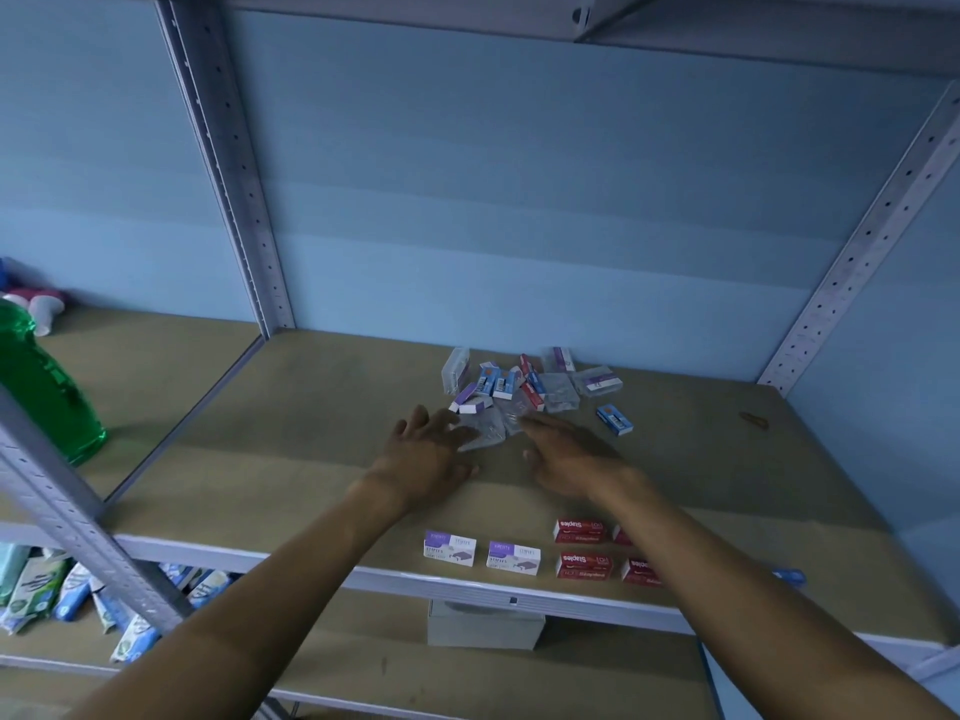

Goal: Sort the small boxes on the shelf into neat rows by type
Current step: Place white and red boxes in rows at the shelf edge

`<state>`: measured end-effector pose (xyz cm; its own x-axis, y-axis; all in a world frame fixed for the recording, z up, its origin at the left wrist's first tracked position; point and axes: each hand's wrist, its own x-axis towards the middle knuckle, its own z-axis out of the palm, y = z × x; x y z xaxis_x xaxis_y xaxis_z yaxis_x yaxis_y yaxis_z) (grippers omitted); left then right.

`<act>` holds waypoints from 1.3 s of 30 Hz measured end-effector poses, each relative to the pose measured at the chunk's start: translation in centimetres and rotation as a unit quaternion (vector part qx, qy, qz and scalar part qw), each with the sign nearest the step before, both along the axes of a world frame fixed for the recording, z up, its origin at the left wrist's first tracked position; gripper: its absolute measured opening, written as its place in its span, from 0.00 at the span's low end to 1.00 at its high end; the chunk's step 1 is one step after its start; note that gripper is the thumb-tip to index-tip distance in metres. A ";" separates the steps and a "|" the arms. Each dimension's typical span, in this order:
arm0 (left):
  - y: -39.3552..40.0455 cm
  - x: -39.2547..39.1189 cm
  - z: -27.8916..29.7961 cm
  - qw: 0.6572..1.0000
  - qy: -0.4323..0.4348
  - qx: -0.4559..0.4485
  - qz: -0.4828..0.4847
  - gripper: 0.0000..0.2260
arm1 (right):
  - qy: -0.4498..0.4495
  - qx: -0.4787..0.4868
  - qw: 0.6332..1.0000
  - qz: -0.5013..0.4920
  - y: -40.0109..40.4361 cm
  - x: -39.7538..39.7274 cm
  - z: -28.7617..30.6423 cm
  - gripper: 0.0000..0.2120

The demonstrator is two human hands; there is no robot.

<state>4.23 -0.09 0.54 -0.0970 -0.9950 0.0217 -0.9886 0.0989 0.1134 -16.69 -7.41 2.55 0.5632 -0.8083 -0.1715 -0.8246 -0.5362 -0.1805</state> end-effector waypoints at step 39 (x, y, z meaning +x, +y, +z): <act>2.9 4.2 0.8 0.996 0.081 -0.041 -0.027 0.22 | -0.224 0.148 0.953 -0.142 1.6 -2.8 -0.1 0.04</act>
